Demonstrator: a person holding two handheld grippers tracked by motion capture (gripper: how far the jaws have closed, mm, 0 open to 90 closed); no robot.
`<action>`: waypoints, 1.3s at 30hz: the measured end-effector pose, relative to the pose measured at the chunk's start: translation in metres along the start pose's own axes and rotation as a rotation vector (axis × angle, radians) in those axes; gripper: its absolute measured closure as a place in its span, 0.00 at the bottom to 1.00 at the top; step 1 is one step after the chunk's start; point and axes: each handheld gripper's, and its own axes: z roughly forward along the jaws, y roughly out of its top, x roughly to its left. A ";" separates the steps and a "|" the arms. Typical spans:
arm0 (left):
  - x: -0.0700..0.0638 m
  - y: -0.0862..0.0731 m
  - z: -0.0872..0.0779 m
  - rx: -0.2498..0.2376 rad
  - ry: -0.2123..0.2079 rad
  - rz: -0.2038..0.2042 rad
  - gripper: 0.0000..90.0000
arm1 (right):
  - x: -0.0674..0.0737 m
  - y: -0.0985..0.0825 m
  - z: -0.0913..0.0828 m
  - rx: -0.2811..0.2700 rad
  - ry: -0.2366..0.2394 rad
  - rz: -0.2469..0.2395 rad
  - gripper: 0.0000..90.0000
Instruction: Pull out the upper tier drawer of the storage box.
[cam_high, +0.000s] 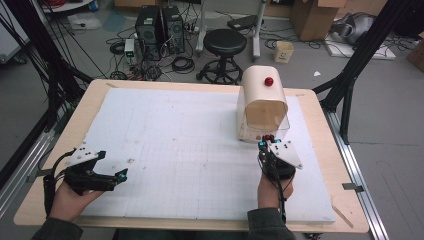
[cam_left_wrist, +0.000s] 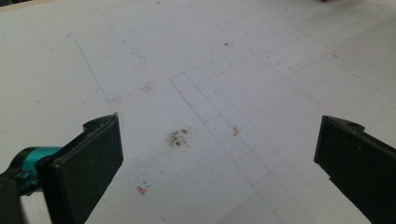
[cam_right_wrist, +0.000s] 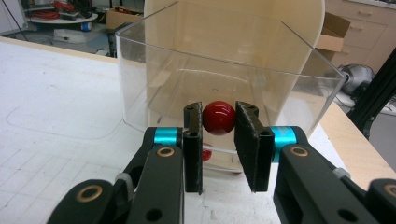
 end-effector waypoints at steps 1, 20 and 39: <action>0.000 0.000 0.000 -0.001 0.000 -0.002 0.02 | 0.000 0.000 0.000 0.000 0.000 0.000 0.81; 0.000 0.000 -0.001 0.001 0.002 0.006 0.02 | -0.002 -0.004 -0.003 -0.006 0.030 0.017 0.78; 0.000 0.002 0.000 0.000 0.001 0.002 0.02 | -0.007 -0.008 -0.008 -0.008 0.057 0.033 0.69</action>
